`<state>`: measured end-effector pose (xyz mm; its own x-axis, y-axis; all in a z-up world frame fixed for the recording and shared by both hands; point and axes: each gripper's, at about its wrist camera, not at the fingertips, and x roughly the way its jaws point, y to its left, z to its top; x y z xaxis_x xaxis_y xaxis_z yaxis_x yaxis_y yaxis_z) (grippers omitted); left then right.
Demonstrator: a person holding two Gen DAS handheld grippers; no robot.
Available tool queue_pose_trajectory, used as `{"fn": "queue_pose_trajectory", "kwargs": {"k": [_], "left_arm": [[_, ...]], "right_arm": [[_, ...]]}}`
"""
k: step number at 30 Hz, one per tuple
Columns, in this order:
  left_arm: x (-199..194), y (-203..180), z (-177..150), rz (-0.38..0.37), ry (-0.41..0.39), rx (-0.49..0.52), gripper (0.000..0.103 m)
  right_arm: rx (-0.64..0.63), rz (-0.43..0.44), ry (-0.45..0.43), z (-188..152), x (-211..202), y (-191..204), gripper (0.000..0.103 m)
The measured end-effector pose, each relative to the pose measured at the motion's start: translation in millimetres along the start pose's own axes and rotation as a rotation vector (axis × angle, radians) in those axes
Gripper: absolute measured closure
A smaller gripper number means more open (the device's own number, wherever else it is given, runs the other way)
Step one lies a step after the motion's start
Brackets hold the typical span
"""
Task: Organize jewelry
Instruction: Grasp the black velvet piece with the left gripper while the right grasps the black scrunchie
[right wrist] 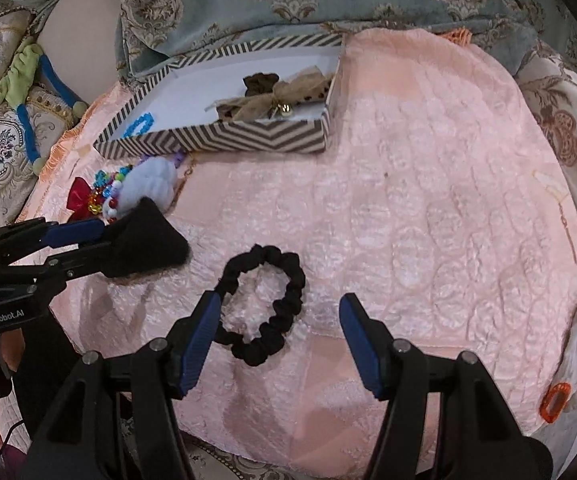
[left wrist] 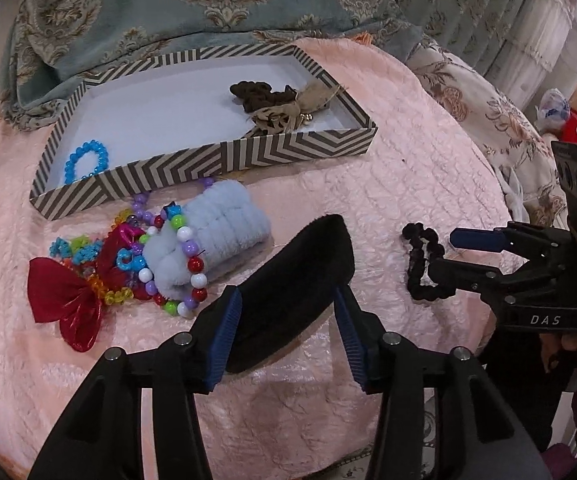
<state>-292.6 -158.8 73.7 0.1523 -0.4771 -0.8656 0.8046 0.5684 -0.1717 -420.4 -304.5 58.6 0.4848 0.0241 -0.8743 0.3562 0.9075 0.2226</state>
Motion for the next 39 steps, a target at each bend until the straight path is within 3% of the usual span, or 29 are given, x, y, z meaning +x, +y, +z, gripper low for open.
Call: {"fn": "queue_pose_trajectory", "kwargs": {"k": [2,3,6,9,15,22,39], "left_arm": [[1.7,-0.6,-1.2,0.005,-0.01,-0.002,0.071],[3.6,-0.7,-2.0,0.009,-0.007,-0.003,0.073],[9.9,1.1,-5.1,0.0,0.019,-0.026,0.099],[8.4,6.3,-7.6,-0.019,0.016,-0.072,0.103],[-22.9,9.2,-1.7,-0.009,-0.055,-0.099,0.103],[-60.9,9.4,14.7,0.056,-0.155,-0.084,0.103],[-88.8,49.0,52.6,0.224,-0.227,-0.125,0.103]], "right_arm": [[-0.002,0.002,-0.013,-1.3,3.0,-0.5,0.043],[-0.009,0.002,-0.019,-2.0,5.0,0.0,0.055],[-0.036,-0.023,-0.008,-3.4,13.5,2.4,0.086],[-0.068,-0.04,-0.03,-4.4,14.3,5.8,0.094],[-0.096,-0.012,-0.122,5.7,-17.1,14.6,0.096],[-0.104,0.023,-0.211,30.2,-49.9,25.6,0.096],[-0.135,0.059,-0.283,82.5,-64.7,53.9,0.096]]}}
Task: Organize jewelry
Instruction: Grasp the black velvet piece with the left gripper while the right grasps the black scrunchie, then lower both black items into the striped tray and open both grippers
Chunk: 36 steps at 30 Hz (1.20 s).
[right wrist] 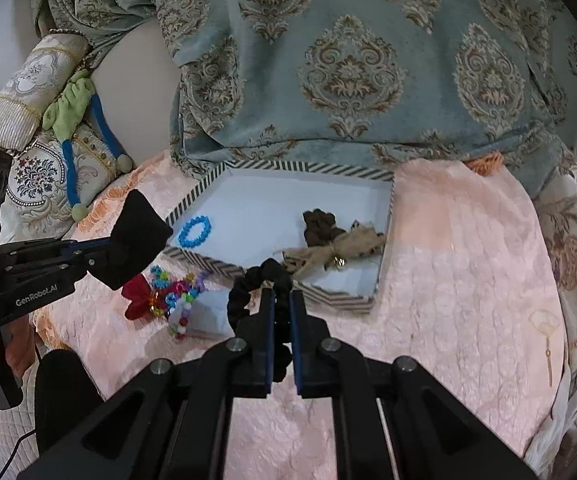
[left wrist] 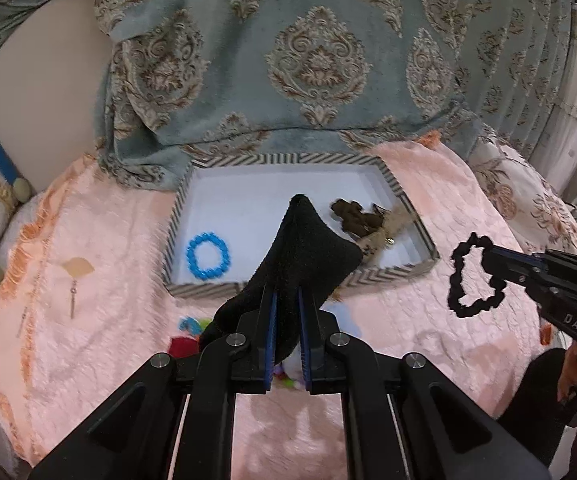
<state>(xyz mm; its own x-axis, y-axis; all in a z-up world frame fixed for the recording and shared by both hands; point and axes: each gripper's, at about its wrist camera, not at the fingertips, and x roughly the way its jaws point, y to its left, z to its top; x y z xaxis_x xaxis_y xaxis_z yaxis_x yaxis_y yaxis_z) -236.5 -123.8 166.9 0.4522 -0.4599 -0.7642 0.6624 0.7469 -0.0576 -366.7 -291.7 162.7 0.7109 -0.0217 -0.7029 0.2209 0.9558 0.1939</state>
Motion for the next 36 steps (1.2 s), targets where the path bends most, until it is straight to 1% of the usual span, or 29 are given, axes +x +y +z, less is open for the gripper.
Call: {"fn": "queue_pose_trajectory", "kwargs": {"k": [4,11,17,24,26,28,32,36], "left_arm": [[4.1,9.8,9.3,0.024,-0.006,-0.02,0.103],[14.9,24.8,19.8,0.06,-0.009,-0.042,0.103],[27.0,35.0,25.9,0.075,-0.002,-0.066,0.103],[45.5,47.8,37.6,0.062,0.021,-0.106,0.103],[53.5,52.8,42.1,0.044,0.03,-0.132,0.103],[62.7,57.5,47.3,0.024,0.042,-0.157,0.103],[86.1,64.8,58.4,0.007,0.07,-0.199,0.103],[115.7,70.2,69.0,0.006,0.102,-0.223,0.103]], "right_arm": [[0.005,0.003,-0.01,12.7,5.1,0.3,0.096],[0.009,0.007,-0.017,25.5,12.4,-0.2,0.096],[0.007,0.008,-0.011,34.9,23.9,-1.0,0.096],[0.034,0.013,-0.012,50.6,42.7,-12.5,0.096],[0.039,0.005,-0.011,56.3,50.9,-18.5,0.096],[0.055,-0.004,0.001,63.1,63.4,-27.3,0.096],[0.111,-0.004,0.026,76.5,89.4,-46.8,0.096],[0.14,-0.034,0.048,86.7,118.8,-64.6,0.095]]}}
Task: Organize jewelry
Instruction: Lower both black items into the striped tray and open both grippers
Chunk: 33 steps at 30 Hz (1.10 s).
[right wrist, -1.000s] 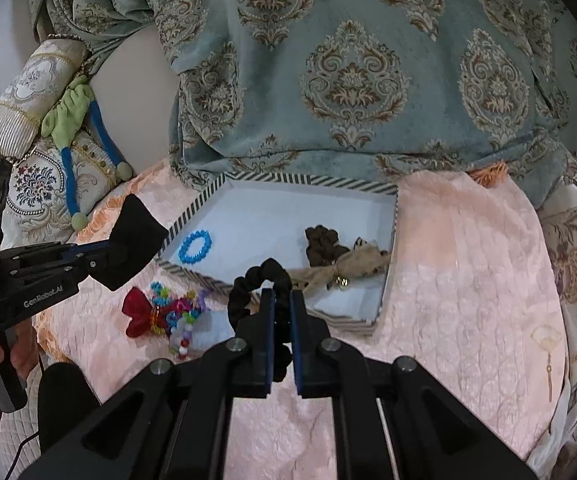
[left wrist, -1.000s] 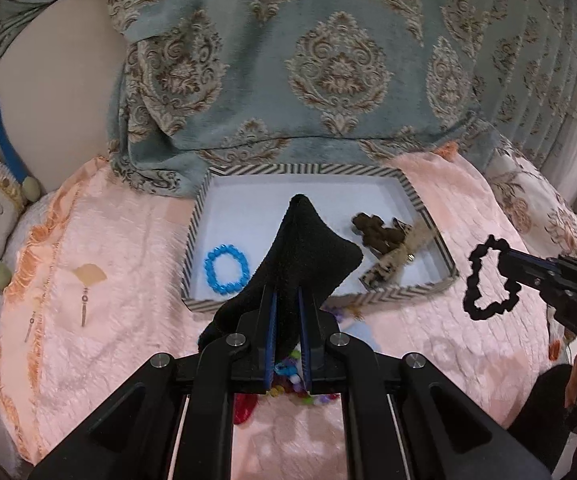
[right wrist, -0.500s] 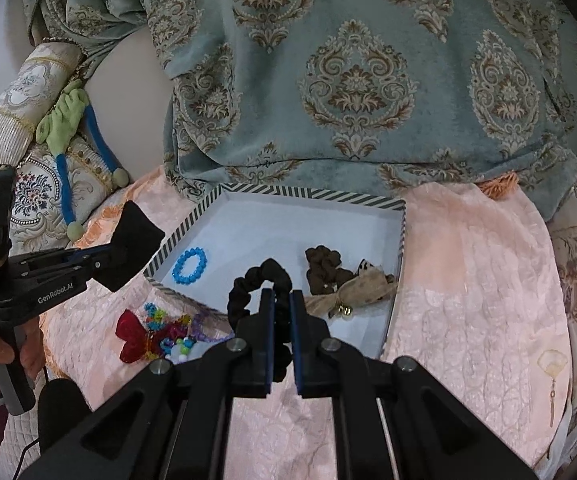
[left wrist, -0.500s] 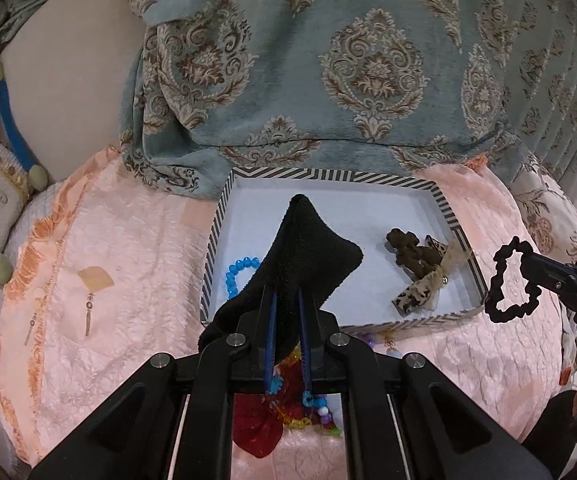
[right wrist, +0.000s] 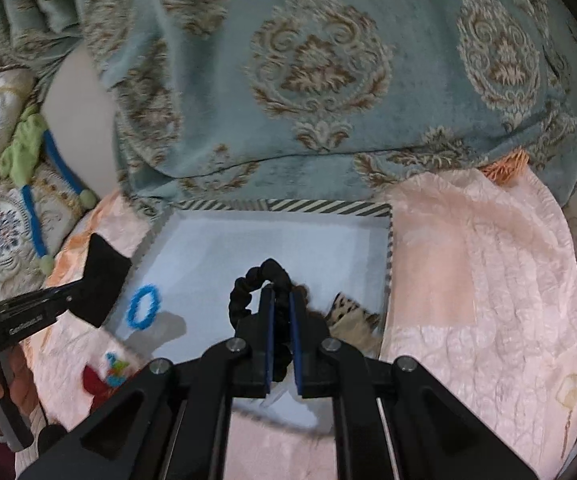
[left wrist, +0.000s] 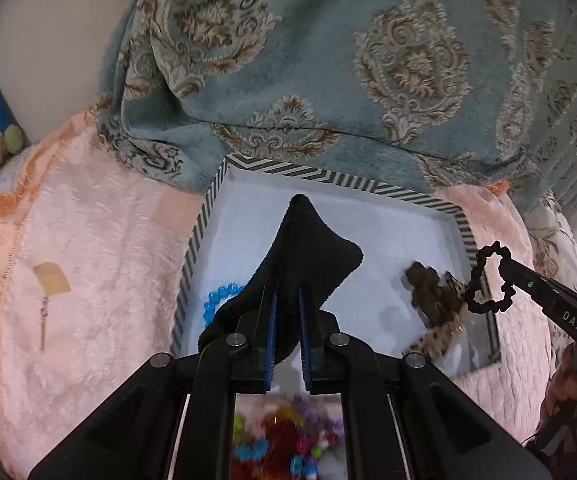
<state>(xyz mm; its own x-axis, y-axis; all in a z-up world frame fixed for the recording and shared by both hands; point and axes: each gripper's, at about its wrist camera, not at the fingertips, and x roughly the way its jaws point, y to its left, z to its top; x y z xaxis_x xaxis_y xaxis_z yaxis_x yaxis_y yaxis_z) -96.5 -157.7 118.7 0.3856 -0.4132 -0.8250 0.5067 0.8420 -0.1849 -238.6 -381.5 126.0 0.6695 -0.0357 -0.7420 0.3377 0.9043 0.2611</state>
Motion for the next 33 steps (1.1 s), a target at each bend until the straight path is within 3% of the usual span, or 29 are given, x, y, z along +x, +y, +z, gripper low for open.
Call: {"fn": "queue_pose_trajectory", "kwargs": {"k": [8,14,16,19,22,31,33], "left_arm": [[58.9,2.9,19.0,0.026,0.07,-0.022,0.103],[78.5,3.0,28.4,0.059,0.07,-0.022,0.103],[80.6,2.4,31.9,0.077,0.064,-0.011,0.1],[81.8,4.6,34.0,0.075,0.069,-0.023,0.091],[79.3,3.7,31.2,0.086,0.074,-0.017,0.09],[51.6,-6.5,20.3,0.115,0.058,0.038,0.09],[41.5,-9.1,15.2,0.118,0.049,0.049,0.09]], "right_arm": [[0.015,-0.055,0.073,18.9,67.1,-29.8,0.095],[0.024,-0.132,0.109,23.5,105.3,-50.2,0.095],[0.012,-0.125,0.1,24.2,104.9,-49.6,0.093],[-0.016,-0.133,0.084,23.9,99.1,-44.7,0.08],[-0.028,-0.119,0.075,20.5,92.4,-40.7,0.071],[-0.02,-0.093,0.072,10.3,69.3,-30.7,0.069],[-0.017,-0.092,0.071,7.0,60.8,-26.8,0.065]]}}
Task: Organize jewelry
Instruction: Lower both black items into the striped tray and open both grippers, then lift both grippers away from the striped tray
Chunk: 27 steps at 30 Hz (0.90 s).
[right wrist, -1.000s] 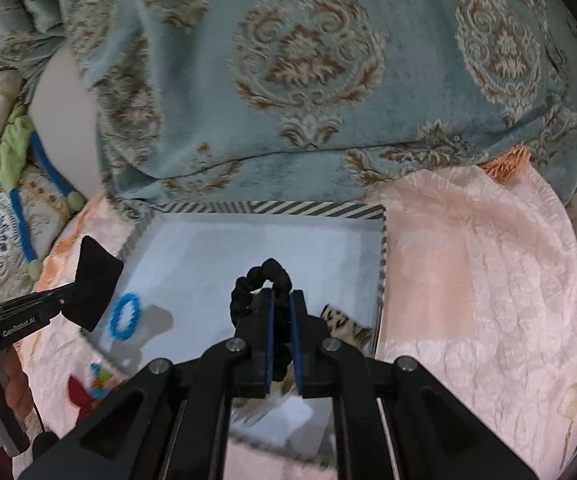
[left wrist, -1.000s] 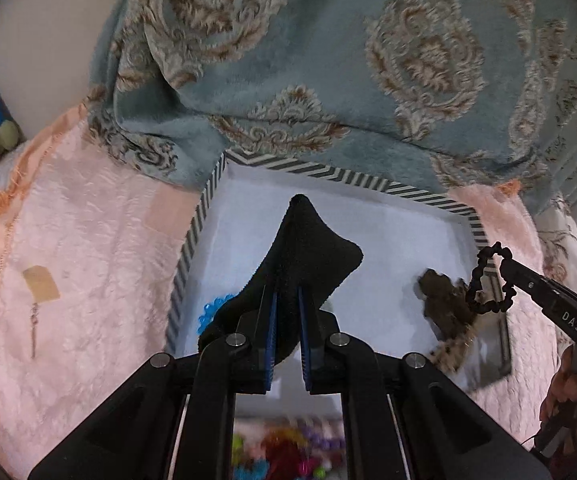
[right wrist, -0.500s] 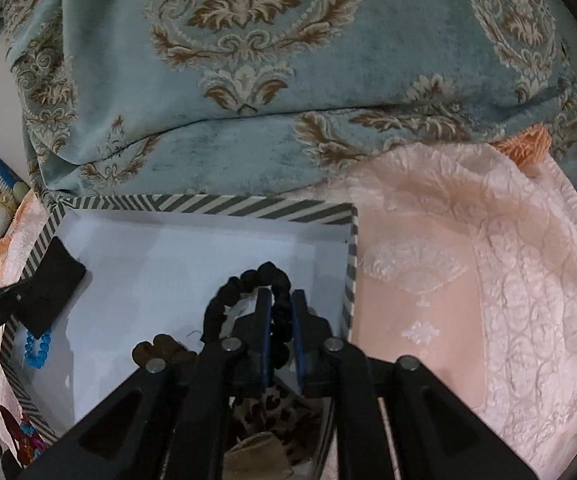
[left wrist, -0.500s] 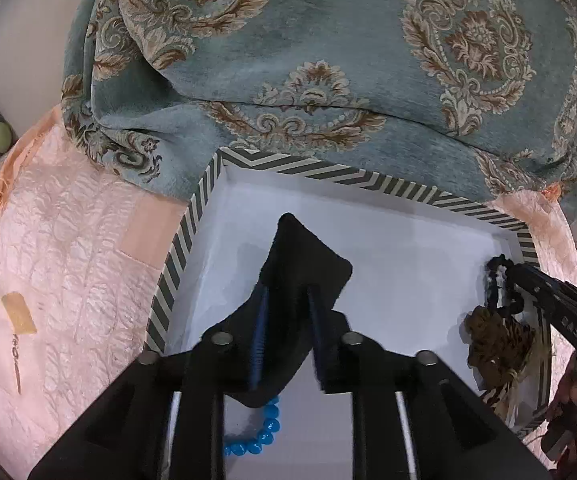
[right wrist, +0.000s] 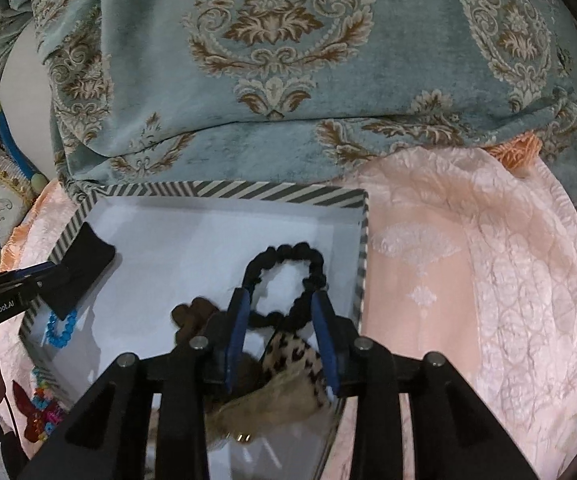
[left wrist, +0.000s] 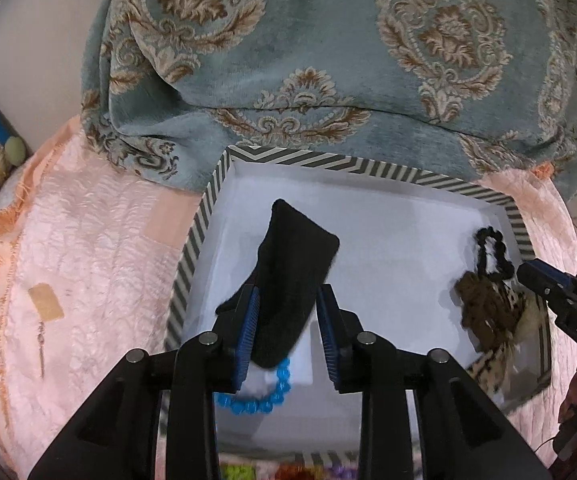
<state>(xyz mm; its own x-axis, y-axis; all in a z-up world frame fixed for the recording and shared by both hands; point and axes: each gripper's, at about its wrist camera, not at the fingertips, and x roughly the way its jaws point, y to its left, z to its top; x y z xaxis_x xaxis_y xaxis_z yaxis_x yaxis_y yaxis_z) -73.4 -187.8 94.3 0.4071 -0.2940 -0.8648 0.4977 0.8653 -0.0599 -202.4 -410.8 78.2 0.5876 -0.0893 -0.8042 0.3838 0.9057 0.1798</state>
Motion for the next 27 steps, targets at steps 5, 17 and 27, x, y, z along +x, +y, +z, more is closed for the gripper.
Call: {"fn": "queue_pose_trajectory", "kwargs": {"k": [5,17,27], "left_arm": [[-24.2,-0.9,-17.8,0.0,-0.009,0.01,0.09],[-87.4,-0.2,-79.0,0.035,-0.073,0.055,0.09],[-120.3,3.2,-112.2,0.008,-0.086,0.033,0.09]], "right_arm": [[-0.019,-0.001,-0.006,-15.5,-24.5,13.1,0.06],[-0.044,0.039,-0.004,-72.3,-78.5,42.6,0.05],[-0.052,0.067,0.002,-106.9,-109.3,55.4,0.049]]}}
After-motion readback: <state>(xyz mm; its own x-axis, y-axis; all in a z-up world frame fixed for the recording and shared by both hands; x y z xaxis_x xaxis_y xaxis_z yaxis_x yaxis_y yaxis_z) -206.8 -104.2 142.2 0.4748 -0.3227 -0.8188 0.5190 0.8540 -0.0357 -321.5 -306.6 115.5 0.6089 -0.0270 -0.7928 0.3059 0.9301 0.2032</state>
